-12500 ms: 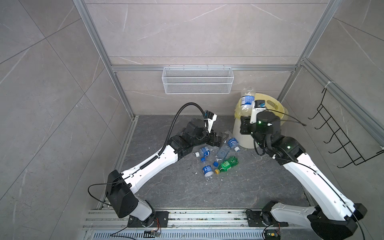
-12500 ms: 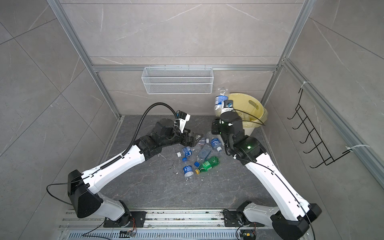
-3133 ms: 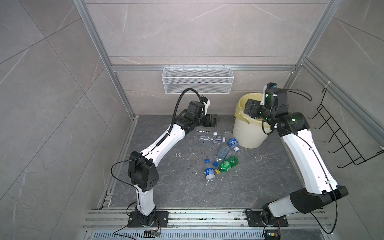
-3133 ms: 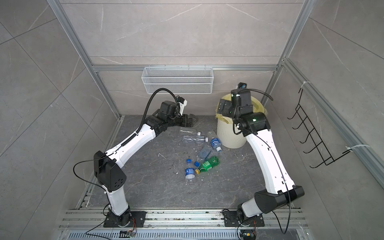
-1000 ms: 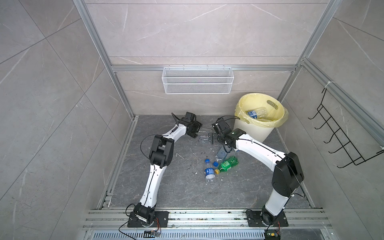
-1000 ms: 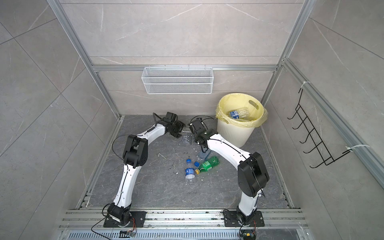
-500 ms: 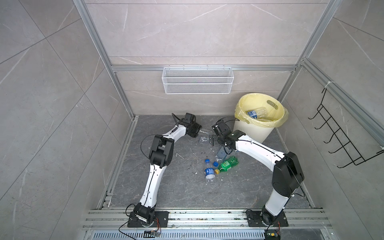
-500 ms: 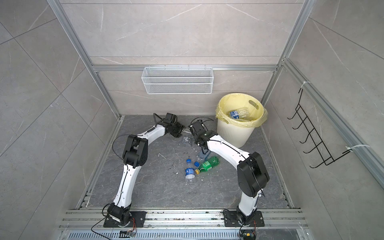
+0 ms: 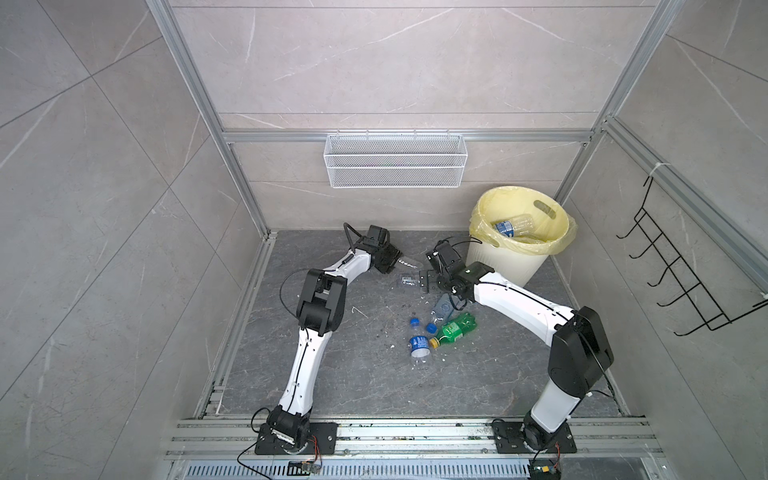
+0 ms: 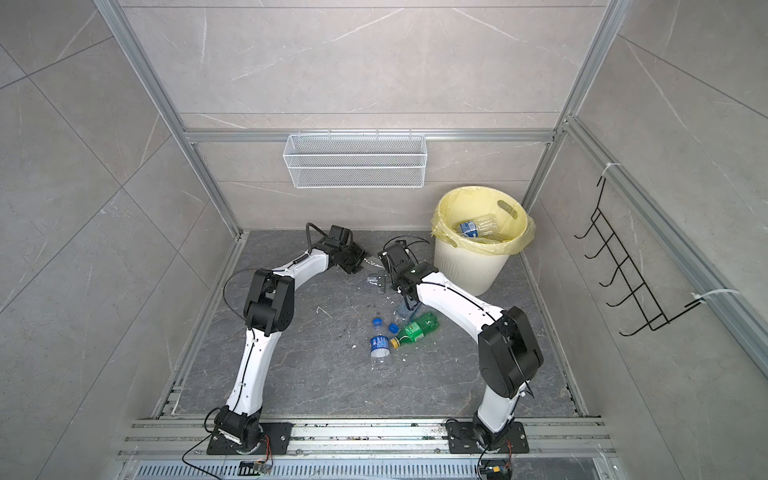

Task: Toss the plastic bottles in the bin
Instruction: 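Grasp a clear unlabelled bottle by its base with the left gripper and lift, then raise the clear bottle toward the right gripper while the right gripper grasps it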

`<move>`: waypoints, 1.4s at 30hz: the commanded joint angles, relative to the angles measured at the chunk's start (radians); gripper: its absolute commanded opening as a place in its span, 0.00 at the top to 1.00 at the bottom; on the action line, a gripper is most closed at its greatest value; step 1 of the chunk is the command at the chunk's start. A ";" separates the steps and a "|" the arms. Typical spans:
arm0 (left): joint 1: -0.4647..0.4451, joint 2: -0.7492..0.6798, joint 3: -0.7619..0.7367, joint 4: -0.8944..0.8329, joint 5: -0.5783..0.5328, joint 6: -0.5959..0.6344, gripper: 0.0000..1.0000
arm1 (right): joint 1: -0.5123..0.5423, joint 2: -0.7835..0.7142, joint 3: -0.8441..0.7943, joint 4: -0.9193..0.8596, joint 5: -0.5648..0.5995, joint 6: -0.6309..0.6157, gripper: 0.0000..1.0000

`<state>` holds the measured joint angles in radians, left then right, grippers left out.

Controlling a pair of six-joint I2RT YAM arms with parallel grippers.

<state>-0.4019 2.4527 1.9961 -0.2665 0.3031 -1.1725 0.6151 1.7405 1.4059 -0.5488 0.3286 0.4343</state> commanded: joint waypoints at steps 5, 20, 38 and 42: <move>0.008 -0.159 -0.010 0.019 0.031 0.184 0.53 | 0.002 -0.038 -0.021 0.036 -0.025 0.001 0.00; 0.008 -0.270 -0.038 -0.008 0.161 0.345 0.53 | -0.017 -0.075 -0.011 0.084 -0.097 -0.073 0.00; 0.006 -0.424 -0.202 0.096 0.390 0.356 0.54 | -0.077 -0.068 -0.008 0.199 -0.292 -0.105 0.01; 0.006 -0.447 -0.246 0.130 0.427 0.348 0.54 | -0.077 -0.065 -0.020 0.243 -0.336 -0.106 0.03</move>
<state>-0.3985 2.0693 1.7664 -0.1989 0.6567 -0.8135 0.5362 1.6630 1.3987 -0.3569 0.0422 0.3431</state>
